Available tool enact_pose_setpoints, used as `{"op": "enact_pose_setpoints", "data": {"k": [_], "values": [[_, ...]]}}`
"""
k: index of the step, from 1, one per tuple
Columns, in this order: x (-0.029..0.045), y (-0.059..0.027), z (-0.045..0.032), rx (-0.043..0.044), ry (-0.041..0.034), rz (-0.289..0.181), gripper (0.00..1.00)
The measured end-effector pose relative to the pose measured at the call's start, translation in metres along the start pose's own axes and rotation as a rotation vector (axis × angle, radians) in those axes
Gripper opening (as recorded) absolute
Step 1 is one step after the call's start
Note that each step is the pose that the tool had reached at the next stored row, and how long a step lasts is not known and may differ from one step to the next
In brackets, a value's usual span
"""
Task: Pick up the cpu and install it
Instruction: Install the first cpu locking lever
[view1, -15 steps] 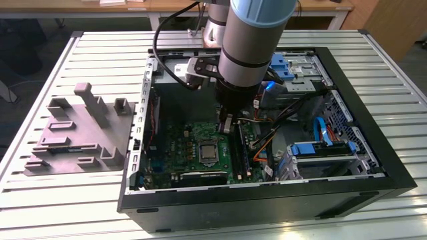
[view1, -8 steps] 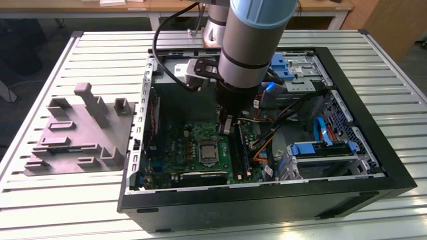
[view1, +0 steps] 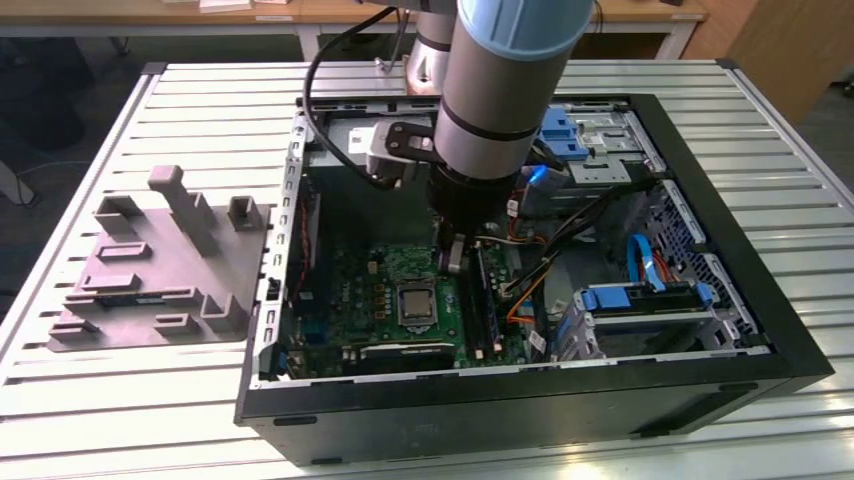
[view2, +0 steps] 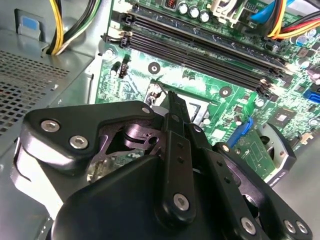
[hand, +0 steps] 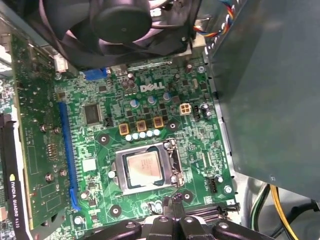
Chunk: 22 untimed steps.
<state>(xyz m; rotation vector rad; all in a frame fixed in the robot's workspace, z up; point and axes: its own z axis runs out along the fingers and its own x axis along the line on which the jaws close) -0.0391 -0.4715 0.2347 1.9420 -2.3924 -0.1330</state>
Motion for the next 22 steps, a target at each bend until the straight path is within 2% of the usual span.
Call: {"op": "enact_pose_setpoints", "data": {"k": [4,7,10,22], "values": [[0.0001,0.0,0.0004,0.0018,0.0114,-0.016,0.11],[0.0003,0.0,0.0007,0.0017,0.0146,-0.04,0.11],[0.0003,0.0,0.0009,0.0017,0.0158,-0.052,0.11],[0.0004,0.0,0.001,0.0016,0.0159,-0.053,0.11]]}}
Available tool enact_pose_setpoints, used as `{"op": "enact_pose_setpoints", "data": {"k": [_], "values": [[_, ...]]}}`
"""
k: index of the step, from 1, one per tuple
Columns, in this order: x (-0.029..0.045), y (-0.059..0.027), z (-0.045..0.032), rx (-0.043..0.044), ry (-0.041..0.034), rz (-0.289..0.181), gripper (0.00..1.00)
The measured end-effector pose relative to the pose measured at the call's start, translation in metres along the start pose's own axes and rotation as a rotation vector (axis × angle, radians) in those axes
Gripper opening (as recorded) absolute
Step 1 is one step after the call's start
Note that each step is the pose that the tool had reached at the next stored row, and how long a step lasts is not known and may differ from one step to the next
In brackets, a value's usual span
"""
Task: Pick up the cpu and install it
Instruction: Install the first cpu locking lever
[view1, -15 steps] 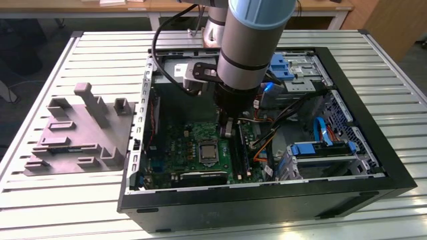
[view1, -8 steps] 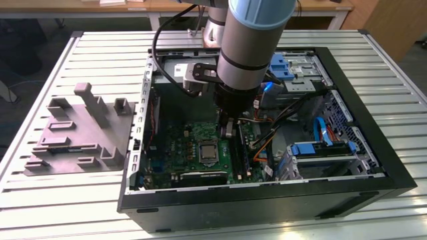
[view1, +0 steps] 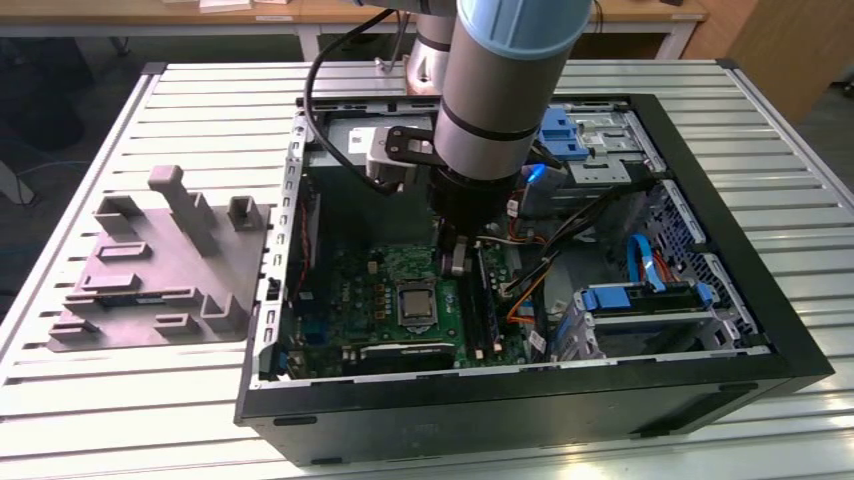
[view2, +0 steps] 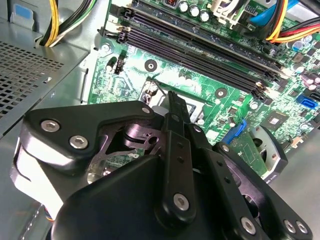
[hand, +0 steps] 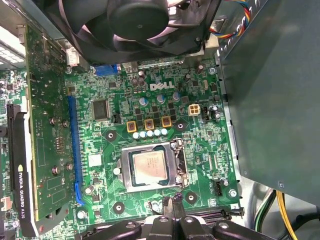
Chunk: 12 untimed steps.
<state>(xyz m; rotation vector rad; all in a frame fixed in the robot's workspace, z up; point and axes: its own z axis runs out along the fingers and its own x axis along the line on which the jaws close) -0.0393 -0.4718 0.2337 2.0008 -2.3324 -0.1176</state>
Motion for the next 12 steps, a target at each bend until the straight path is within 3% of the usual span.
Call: {"op": "enact_pose_setpoints", "data": {"k": [5,12], "values": [[0.0001,-0.0001,0.0006,0.0004,0.0038,-0.016,0.11],[0.0014,-0.0003,0.0014,0.0028,0.0219,-0.036,0.11]]}}
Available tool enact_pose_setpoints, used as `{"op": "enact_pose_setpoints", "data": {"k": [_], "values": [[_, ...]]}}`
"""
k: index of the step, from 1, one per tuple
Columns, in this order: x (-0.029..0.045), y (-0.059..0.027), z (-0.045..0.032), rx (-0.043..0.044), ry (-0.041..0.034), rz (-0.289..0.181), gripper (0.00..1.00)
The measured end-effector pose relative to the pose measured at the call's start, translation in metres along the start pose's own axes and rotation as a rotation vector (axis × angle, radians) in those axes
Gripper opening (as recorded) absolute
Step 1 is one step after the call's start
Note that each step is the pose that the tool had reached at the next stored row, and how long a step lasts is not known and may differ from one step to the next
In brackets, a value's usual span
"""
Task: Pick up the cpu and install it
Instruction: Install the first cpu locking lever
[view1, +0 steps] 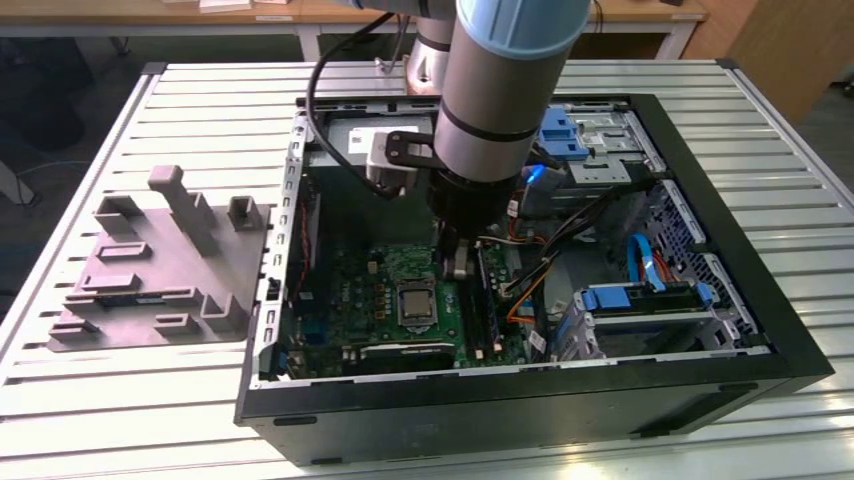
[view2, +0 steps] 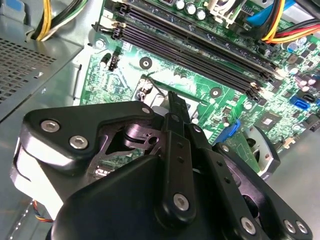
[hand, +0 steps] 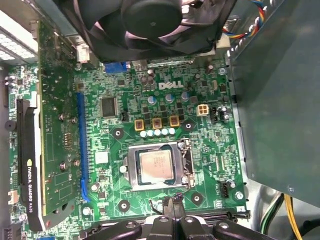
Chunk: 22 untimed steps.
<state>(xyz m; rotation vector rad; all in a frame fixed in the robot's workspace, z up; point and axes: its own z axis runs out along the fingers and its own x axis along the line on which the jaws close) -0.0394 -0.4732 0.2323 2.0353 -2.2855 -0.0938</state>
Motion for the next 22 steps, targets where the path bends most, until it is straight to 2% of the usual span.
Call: {"op": "enact_pose_setpoints", "data": {"k": [4,9,12,15,22], "values": [[0.0011,-0.0002,0.003,0.0005,0.004,-0.023,0.11],[0.0063,0.001,0.004,0.003,0.0047,-0.031,0.11],[0.0083,0.0016,0.0048,0.0124,0.0041,-0.034,0.11],[0.0091,0.0027,0.0059,0.0276,0.003,-0.038,0.11],[0.0114,0.0051,0.0095,0.0315,0.0048,-0.062,0.11]]}}
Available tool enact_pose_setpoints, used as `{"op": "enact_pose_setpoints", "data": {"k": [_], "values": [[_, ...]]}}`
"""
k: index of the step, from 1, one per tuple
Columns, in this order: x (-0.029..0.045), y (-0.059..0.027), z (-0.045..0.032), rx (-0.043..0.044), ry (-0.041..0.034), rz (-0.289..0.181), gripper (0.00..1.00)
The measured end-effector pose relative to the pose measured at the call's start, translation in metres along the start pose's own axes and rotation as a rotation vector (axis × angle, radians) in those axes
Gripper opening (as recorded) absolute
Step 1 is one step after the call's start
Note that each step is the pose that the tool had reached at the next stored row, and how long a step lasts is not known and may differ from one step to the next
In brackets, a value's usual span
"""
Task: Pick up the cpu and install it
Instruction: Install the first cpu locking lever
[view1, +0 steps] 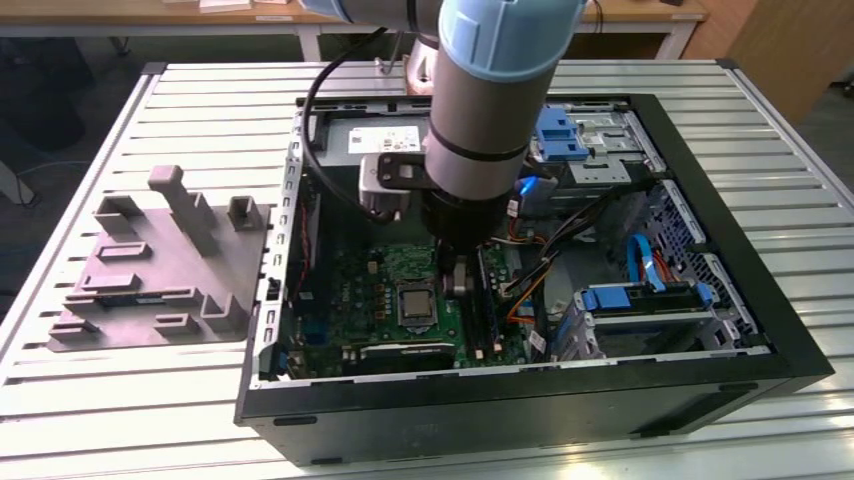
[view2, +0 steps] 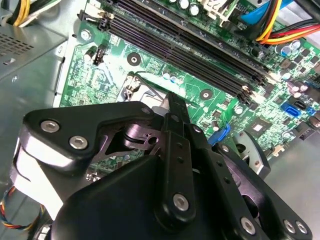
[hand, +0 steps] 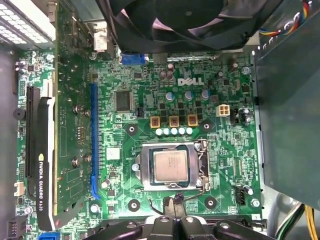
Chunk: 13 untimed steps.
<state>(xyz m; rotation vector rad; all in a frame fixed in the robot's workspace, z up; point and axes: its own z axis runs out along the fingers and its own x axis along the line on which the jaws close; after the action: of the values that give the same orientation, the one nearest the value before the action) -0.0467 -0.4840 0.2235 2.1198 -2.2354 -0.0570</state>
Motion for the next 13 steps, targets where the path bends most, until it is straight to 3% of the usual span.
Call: {"op": "enact_pose_setpoints", "data": {"k": [13], "values": [[0.0054,0.0,0.0066,0.0029,0.0062,-0.017,0.11]]}}
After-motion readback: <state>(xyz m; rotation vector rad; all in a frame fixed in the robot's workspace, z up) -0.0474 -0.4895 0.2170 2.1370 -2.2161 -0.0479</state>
